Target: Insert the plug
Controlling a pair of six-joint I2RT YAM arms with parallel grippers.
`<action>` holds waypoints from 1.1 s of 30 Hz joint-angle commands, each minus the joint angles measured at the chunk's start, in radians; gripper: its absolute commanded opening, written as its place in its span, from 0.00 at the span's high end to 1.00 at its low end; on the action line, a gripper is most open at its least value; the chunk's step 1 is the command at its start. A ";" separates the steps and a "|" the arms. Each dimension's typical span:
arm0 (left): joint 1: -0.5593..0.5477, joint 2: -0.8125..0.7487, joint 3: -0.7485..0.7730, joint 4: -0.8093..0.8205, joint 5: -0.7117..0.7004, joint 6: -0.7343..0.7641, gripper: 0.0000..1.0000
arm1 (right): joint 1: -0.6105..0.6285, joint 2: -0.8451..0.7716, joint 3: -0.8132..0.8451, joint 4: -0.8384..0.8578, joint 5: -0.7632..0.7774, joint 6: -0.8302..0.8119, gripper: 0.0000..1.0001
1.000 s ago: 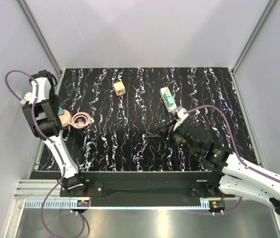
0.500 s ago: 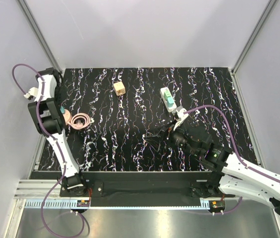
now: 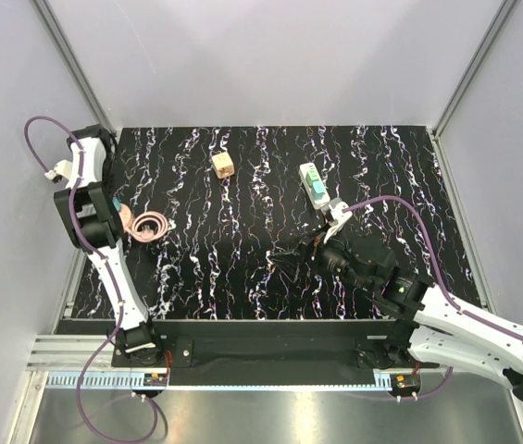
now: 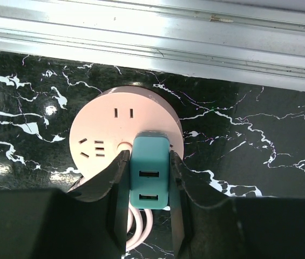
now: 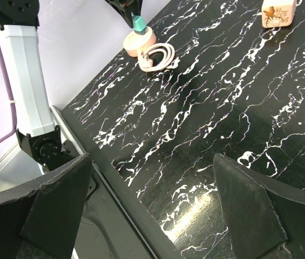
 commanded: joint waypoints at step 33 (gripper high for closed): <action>-0.001 -0.175 -0.101 0.151 0.164 0.226 0.29 | 0.000 0.067 0.028 0.010 0.068 0.000 0.00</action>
